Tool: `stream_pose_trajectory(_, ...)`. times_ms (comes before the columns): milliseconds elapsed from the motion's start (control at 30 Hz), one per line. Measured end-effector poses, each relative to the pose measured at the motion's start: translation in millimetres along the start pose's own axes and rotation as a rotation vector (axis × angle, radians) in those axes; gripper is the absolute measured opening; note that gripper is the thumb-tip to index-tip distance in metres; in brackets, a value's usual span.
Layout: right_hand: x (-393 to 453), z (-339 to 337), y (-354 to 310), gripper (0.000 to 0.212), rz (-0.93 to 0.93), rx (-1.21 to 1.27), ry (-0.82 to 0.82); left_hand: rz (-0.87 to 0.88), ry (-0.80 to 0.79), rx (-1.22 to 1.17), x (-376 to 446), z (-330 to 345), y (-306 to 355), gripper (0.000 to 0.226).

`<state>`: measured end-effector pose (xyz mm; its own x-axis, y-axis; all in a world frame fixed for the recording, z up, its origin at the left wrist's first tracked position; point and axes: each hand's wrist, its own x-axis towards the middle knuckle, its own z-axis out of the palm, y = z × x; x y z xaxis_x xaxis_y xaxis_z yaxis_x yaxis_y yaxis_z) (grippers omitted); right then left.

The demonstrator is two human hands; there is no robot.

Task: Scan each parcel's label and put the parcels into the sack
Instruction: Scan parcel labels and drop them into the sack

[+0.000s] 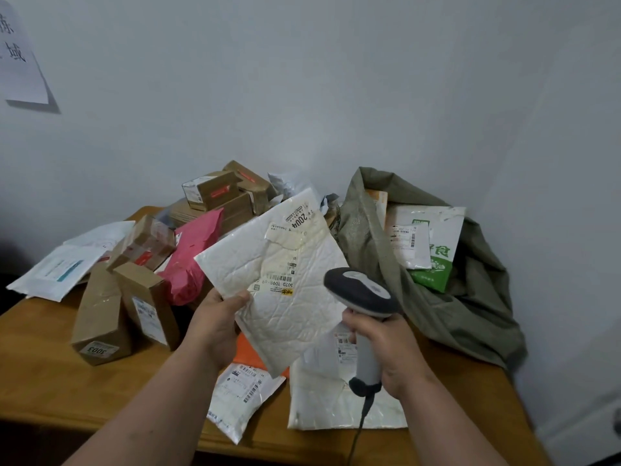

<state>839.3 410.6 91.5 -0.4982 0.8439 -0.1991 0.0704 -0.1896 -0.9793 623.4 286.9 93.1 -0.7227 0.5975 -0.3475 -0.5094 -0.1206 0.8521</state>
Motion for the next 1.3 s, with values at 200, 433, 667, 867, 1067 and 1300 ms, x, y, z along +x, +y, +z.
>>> stream_pose_trajectory(200, -12, 17, -9, 0.037, -0.017, -0.035, -0.121, 0.027, -0.008, -0.025, -5, 13, -4, 0.028)
stream_pose_trajectory(433, -19, 18, -11, 0.038, -0.008, -0.016, -0.120, 0.005, 0.000, -0.078, -4, 17, -7, 0.029)
stream_pose_trajectory(667, -20, 16, -11, 0.035, -0.001, -0.028, -0.132, -0.018, -0.006, -0.094, -3, 16, -10, 0.029)
stream_pose_trajectory(867, -22, 15, -9, 0.022, 0.003, -0.032, -0.135, -0.021, -0.016, -0.113, -2, 16, -10, 0.031)
stream_pose_trajectory(1067, -22, 17, -8, 0.036, 0.009, -0.020, -0.132, -0.035, -0.027, -0.110, -2, 15, -10, 0.029)
stream_pose_trajectory(1300, -20, 18, -5, 0.040, 0.016, -0.031, -0.110, -0.054, -0.047, -0.114, 0, 14, -9, 0.029)
